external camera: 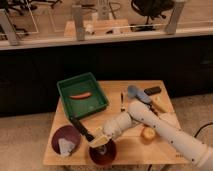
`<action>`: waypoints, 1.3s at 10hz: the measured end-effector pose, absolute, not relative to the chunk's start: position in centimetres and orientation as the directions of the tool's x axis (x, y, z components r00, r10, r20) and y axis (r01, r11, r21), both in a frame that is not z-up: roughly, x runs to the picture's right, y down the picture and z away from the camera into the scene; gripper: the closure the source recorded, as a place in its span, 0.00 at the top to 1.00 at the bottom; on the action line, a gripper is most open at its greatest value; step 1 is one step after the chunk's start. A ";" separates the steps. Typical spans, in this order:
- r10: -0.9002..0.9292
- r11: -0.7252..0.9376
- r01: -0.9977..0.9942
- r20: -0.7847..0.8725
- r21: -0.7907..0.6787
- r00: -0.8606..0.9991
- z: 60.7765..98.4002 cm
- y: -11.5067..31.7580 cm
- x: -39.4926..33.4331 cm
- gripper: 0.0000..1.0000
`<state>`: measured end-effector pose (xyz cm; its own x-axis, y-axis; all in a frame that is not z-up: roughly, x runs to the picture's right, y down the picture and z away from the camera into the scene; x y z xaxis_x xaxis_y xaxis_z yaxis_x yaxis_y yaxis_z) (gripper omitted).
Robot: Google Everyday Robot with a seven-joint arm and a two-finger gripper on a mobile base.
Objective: Wipe red bowl with brush
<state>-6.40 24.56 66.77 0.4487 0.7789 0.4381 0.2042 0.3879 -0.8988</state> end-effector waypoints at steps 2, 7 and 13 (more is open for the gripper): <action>0.786 0.367 0.231 0.434 -0.901 0.441 66.2 25.5 -7.0 0.00; 0.795 0.327 0.272 0.419 -0.905 0.439 64.6 27.4 -7.8 0.00; 0.782 0.400 0.182 0.438 -0.899 0.443 64.5 25.1 -4.5 0.00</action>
<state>-4.45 25.09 64.55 0.4431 0.7824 0.4376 0.1817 0.3996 -0.8985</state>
